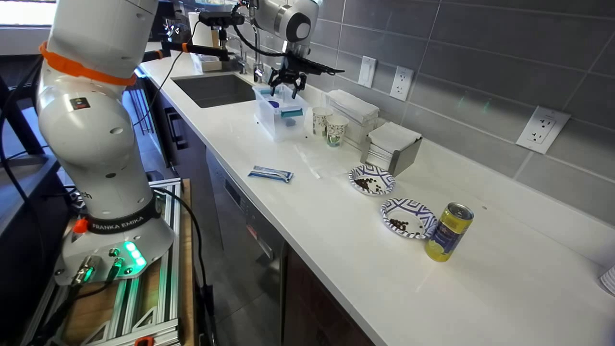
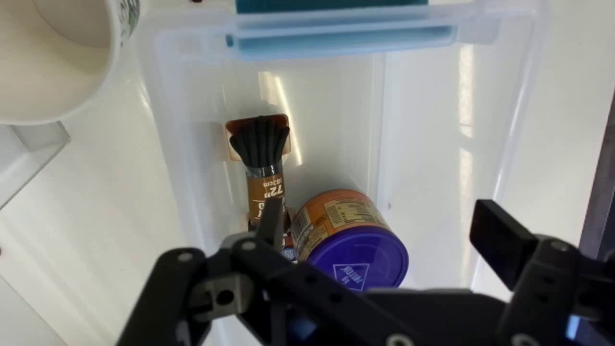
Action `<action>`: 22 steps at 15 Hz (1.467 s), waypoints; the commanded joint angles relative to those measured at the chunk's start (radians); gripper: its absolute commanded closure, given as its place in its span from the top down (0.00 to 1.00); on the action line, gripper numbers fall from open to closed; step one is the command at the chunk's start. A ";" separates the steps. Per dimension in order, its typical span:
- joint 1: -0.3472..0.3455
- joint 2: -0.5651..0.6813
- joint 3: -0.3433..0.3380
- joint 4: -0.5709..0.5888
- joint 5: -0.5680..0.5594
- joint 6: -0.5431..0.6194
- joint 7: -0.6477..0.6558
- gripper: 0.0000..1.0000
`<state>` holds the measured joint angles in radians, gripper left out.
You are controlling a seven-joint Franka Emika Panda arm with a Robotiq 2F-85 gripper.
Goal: Remove the container with the blue lid from the clear container on the left.
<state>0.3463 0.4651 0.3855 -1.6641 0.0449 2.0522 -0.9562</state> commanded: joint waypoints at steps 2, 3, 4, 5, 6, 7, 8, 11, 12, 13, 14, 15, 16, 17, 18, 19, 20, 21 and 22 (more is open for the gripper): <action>0.012 -0.030 -0.006 -0.098 -0.018 0.080 0.071 1.00; 0.010 -0.043 -0.006 -0.131 -0.015 0.116 0.088 1.00; 0.010 -0.060 -0.010 -0.172 -0.023 0.160 0.112 1.00; 0.008 -0.069 -0.013 -0.205 -0.027 0.202 0.136 1.00; 0.009 -0.089 -0.021 -0.248 -0.044 0.250 0.167 1.00; 0.009 -0.110 -0.030 -0.289 -0.068 0.298 0.199 1.00; 0.001 -0.127 -0.030 -0.325 -0.074 0.334 0.219 1.00; -0.015 -0.194 -0.034 -0.429 -0.117 0.391 0.257 1.00; -0.021 -0.216 -0.033 -0.456 -0.126 0.390 0.257 1.00; -0.026 -0.236 -0.032 -0.478 -0.134 0.377 0.258 1.00; -0.031 -0.266 -0.031 -0.509 -0.135 0.360 0.263 1.00; -0.035 -0.290 -0.031 -0.535 -0.136 0.355 0.262 1.00; -0.042 -0.313 -0.029 -0.567 -0.125 0.359 0.254 1.00; -0.046 -0.334 -0.031 -0.595 -0.123 0.360 0.251 1.00; -0.050 -0.352 -0.032 -0.622 -0.120 0.362 0.245 1.00; -0.053 -0.367 -0.034 -0.644 -0.117 0.360 0.243 1.00; -0.055 -0.384 -0.036 -0.664 -0.119 0.357 0.242 1.00; -0.059 -0.402 -0.039 -0.685 -0.115 0.353 0.238 1.00; -0.061 -0.412 -0.042 -0.698 -0.119 0.346 0.240 1.00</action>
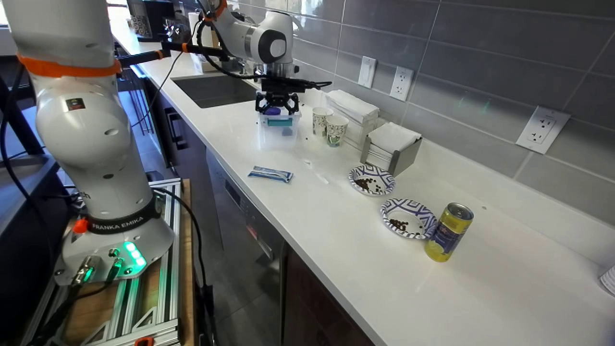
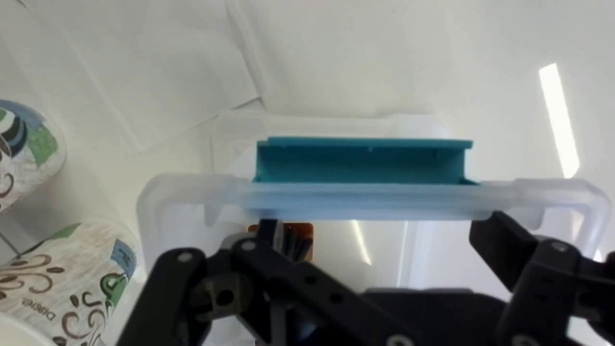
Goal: Remove the container with the blue lid from the clear container on the left.
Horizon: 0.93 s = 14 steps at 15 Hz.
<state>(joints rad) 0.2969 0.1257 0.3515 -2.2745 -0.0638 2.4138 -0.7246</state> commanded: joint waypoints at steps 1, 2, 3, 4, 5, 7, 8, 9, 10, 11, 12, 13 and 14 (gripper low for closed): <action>-0.014 -0.089 -0.011 -0.105 -0.012 -0.022 0.007 1.00; -0.016 -0.109 -0.016 -0.126 -0.013 -0.028 0.011 1.00; -0.017 -0.124 -0.021 -0.145 -0.011 -0.030 0.011 1.00; -0.018 -0.148 -0.028 -0.169 -0.011 -0.038 0.014 1.00; -0.020 -0.165 -0.036 -0.190 -0.012 -0.041 0.014 1.00; -0.024 -0.203 -0.053 -0.233 -0.010 -0.043 0.013 1.00; -0.027 -0.218 -0.063 -0.250 -0.010 -0.039 0.011 1.00; -0.027 -0.223 -0.071 -0.256 0.004 -0.027 0.005 1.00; -0.024 -0.218 -0.078 -0.254 0.027 -0.005 -0.011 1.00; -0.018 -0.208 -0.084 -0.241 0.071 0.020 -0.027 1.00; -0.010 -0.193 -0.086 -0.220 0.105 0.036 -0.041 1.00; -0.002 -0.176 -0.085 -0.193 0.159 0.054 -0.058 1.00; 0.004 -0.153 -0.081 -0.167 0.196 0.078 -0.076 1.00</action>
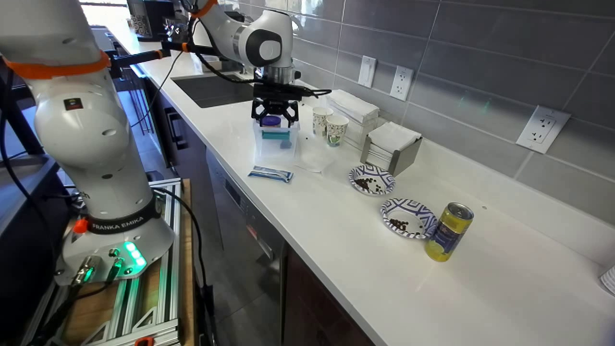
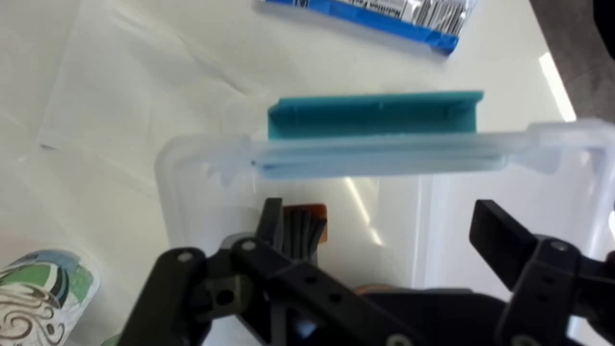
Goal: Remove the container with the blue lid from the clear container on the left.
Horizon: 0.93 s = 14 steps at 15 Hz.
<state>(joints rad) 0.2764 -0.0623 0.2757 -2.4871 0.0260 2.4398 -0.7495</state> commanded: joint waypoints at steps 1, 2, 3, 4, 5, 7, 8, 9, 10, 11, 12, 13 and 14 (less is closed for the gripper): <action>0.029 0.049 -0.001 0.065 0.133 0.071 -0.071 1.00; 0.036 0.073 0.004 0.091 0.152 0.090 -0.106 1.00; 0.040 0.092 0.010 0.114 0.155 0.095 -0.128 1.00; 0.043 0.114 0.017 0.136 0.159 0.095 -0.160 1.00; 0.044 0.136 0.026 0.156 0.163 0.098 -0.194 1.00; 0.041 0.184 0.045 0.193 0.173 0.097 -0.269 1.00; 0.038 0.209 0.056 0.210 0.164 0.097 -0.301 1.00; 0.035 0.232 0.065 0.224 0.147 0.099 -0.329 1.00; 0.033 0.255 0.074 0.239 0.133 0.105 -0.350 1.00; 0.032 0.277 0.081 0.250 0.114 0.114 -0.374 1.00; 0.029 0.301 0.088 0.260 0.102 0.126 -0.401 1.00; 0.026 0.316 0.096 0.267 0.095 0.142 -0.429 1.00; 0.026 0.330 0.100 0.274 0.079 0.153 -0.447 1.00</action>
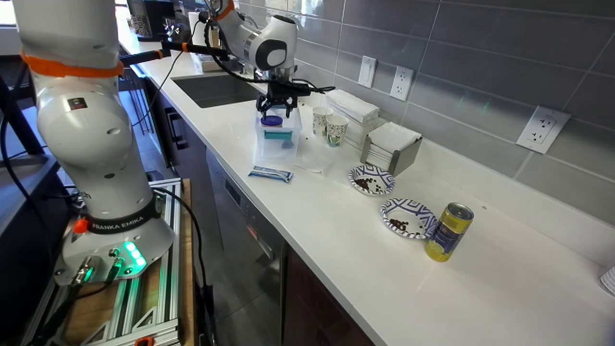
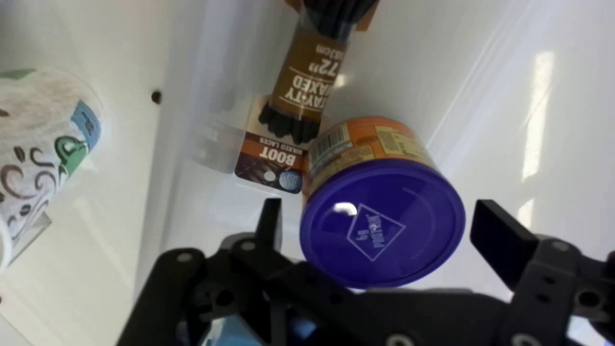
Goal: Remove the container with the blue lid from the clear container on the left.
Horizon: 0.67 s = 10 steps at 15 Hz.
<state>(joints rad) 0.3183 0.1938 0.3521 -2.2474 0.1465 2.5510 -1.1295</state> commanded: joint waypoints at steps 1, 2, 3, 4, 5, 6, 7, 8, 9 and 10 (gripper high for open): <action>-0.015 0.085 0.026 0.040 -0.061 0.052 -0.081 1.00; -0.019 0.094 0.034 0.050 -0.059 0.058 -0.110 1.00; -0.021 0.102 0.037 0.054 -0.070 0.062 -0.125 1.00; -0.026 0.112 0.046 0.059 -0.062 0.064 -0.156 1.00; -0.032 0.122 0.054 0.062 -0.057 0.055 -0.183 1.00; -0.038 0.131 0.061 0.063 -0.053 0.048 -0.206 1.00; -0.047 0.132 0.069 0.064 -0.046 0.035 -0.233 1.00; -0.059 0.131 0.079 0.065 -0.033 0.028 -0.260 1.00; -0.065 0.126 0.081 0.062 -0.036 0.026 -0.278 1.00; -0.070 0.124 0.080 0.060 -0.043 0.024 -0.292 1.00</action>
<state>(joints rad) 0.2778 0.2871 0.4092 -2.1928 0.1023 2.5861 -1.3581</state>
